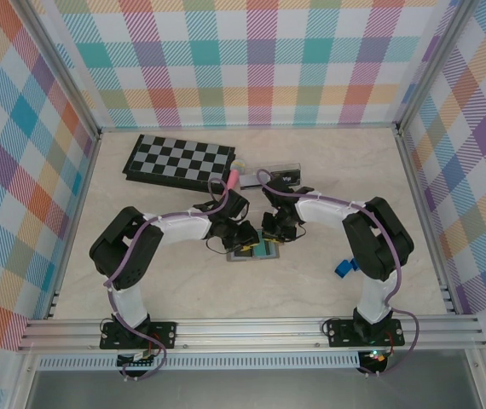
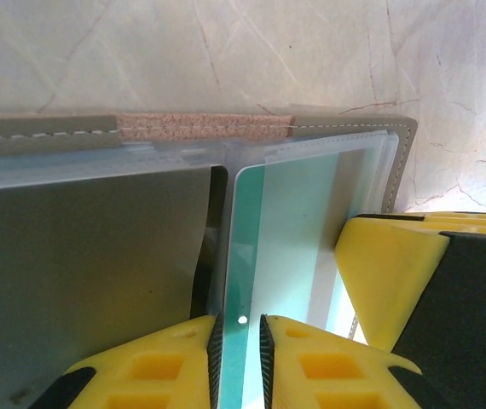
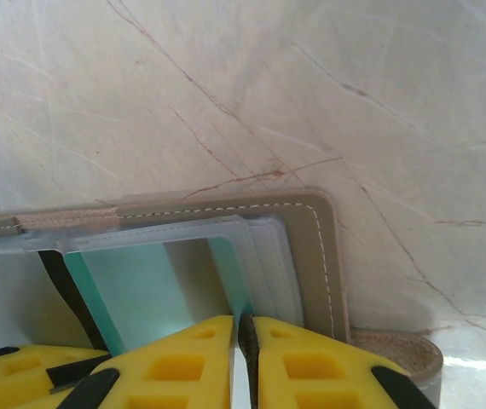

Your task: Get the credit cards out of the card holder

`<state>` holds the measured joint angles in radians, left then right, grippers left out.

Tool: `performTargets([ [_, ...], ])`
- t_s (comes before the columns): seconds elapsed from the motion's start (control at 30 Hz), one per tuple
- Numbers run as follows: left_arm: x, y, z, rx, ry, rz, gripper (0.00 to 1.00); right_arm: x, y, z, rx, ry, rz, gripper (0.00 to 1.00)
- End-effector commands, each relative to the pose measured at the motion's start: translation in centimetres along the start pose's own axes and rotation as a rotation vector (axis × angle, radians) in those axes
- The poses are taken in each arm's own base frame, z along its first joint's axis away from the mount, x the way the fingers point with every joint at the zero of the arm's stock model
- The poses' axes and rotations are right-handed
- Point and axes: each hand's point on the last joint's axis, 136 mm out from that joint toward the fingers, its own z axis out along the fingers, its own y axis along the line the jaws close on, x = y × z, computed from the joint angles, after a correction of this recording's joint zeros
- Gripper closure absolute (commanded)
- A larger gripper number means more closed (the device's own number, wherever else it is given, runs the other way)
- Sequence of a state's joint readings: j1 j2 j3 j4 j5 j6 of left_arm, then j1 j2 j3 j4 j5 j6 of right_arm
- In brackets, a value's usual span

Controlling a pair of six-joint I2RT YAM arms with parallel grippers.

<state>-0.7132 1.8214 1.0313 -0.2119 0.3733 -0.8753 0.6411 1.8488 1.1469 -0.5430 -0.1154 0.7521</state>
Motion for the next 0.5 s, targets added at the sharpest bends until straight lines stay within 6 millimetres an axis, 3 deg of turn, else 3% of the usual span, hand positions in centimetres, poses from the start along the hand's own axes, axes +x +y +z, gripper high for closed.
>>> performTargets([
  [0.0, 0.3, 0.2, 0.6, -0.031, 0.004, -0.007, 0.77, 1.6, -2.5, 1.6, 0.076, 0.060, 0.040, 0.86],
  [0.47, 0.4, 1.5, 0.6, -0.107, 0.005, -0.018, 0.67, 1.8, -3.0, 1.5, 0.039, 0.074, 0.096, 0.86],
])
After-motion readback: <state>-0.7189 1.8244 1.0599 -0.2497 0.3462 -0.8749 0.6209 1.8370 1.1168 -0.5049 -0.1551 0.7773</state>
